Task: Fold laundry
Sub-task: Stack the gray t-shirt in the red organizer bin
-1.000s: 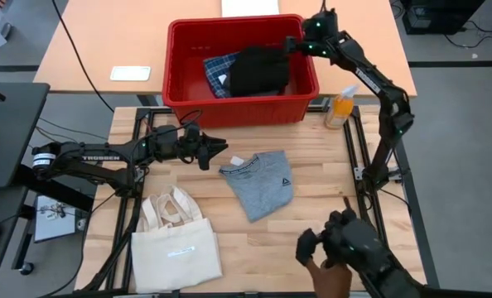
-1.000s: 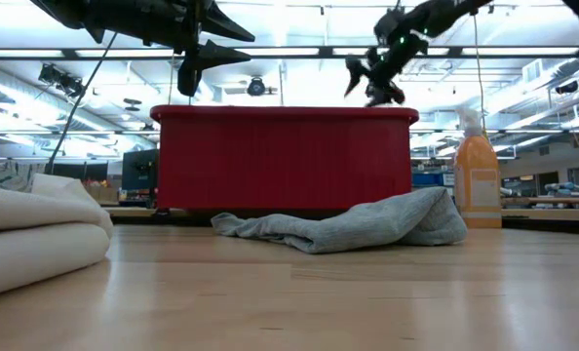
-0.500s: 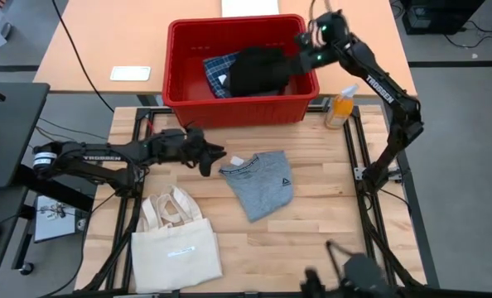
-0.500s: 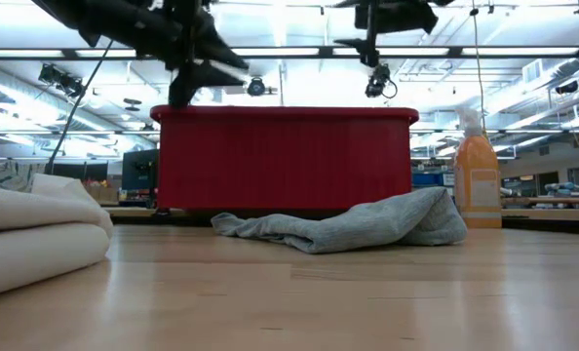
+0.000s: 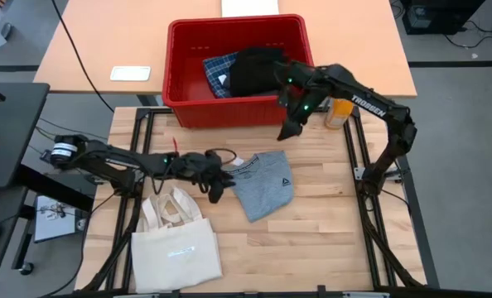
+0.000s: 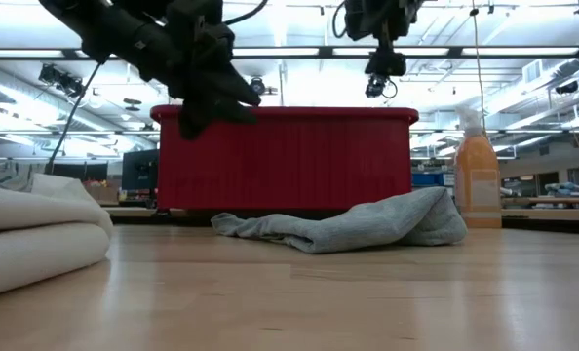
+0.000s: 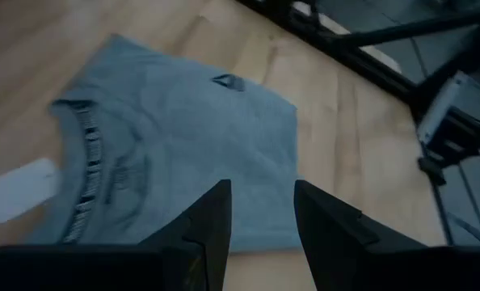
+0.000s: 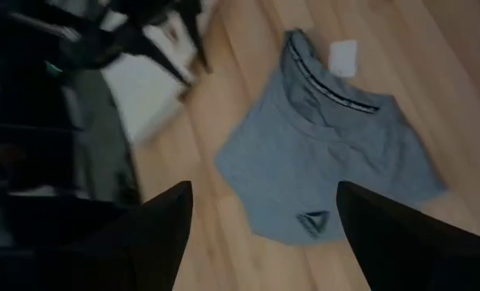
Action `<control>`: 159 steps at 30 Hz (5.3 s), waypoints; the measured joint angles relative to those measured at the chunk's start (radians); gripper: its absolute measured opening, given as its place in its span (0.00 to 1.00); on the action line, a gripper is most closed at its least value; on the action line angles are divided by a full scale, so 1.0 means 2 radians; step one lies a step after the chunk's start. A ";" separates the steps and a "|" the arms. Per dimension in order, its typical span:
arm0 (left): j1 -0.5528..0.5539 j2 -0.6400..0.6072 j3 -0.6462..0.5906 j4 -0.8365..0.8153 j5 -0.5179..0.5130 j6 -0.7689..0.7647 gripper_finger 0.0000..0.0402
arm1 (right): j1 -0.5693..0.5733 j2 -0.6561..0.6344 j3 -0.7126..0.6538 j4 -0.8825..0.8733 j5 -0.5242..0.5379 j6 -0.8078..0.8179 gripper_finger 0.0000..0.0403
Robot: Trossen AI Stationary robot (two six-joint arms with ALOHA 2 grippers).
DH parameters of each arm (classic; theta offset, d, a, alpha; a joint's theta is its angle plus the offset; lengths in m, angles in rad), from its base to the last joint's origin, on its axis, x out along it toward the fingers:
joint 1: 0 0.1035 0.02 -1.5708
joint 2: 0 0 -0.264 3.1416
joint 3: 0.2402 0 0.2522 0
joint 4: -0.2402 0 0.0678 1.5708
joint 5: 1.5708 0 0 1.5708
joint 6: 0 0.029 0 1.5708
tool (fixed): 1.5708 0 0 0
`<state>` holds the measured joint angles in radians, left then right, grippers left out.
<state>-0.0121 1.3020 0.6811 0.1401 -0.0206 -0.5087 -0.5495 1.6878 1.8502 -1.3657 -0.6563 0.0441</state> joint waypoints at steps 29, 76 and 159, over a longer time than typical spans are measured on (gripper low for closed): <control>-0.072 0.215 0.241 -0.098 -0.098 0.093 0.36 | 0.193 -0.318 -0.524 0.342 0.246 0.381 0.72; -0.115 0.535 0.678 -0.412 -0.270 0.059 0.85 | 0.301 -0.517 -0.562 0.291 0.367 0.418 0.71; -0.109 0.412 0.719 -0.603 -0.320 0.220 0.12 | 0.390 -0.397 -0.906 1.060 0.478 0.892 0.88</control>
<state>-0.2306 2.1269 2.1185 -1.0664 -0.6605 -0.0681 0.2311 0.8941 0.0386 0.7552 0.3002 1.8274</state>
